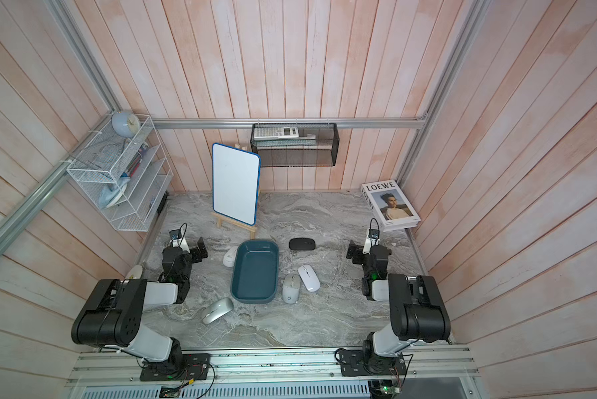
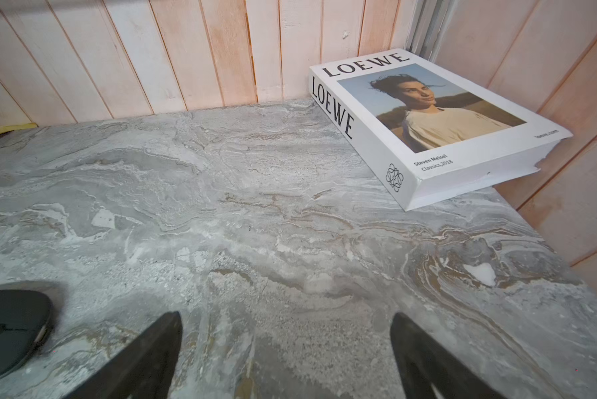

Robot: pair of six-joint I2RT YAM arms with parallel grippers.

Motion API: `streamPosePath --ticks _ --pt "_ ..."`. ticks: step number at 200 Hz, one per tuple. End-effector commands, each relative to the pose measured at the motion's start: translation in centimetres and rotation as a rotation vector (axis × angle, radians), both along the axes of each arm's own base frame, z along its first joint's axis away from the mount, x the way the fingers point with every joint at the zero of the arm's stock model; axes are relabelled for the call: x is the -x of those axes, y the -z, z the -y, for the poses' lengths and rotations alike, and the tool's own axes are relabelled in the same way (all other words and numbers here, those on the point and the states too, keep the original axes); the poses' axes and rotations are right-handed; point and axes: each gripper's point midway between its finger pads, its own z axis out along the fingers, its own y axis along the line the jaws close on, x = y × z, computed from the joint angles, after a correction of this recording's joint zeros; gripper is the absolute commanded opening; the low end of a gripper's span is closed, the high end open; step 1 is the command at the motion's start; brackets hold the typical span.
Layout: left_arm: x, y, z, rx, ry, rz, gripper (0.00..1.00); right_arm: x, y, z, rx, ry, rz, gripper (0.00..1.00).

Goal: Put the mouse in the storage box
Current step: Pick up the mouse from the center of the board.

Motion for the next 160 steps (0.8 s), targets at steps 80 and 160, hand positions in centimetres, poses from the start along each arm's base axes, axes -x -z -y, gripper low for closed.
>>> streamPosePath --ticks 80,160 --pt "-0.1 -0.2 0.1 0.010 0.005 0.008 1.00 -0.3 -0.1 -0.1 0.007 -0.014 0.002 0.98" --pt "3.0 -4.7 -2.1 -0.041 -0.223 0.091 1.00 -0.4 -0.2 -0.1 0.005 -0.015 0.003 0.98"
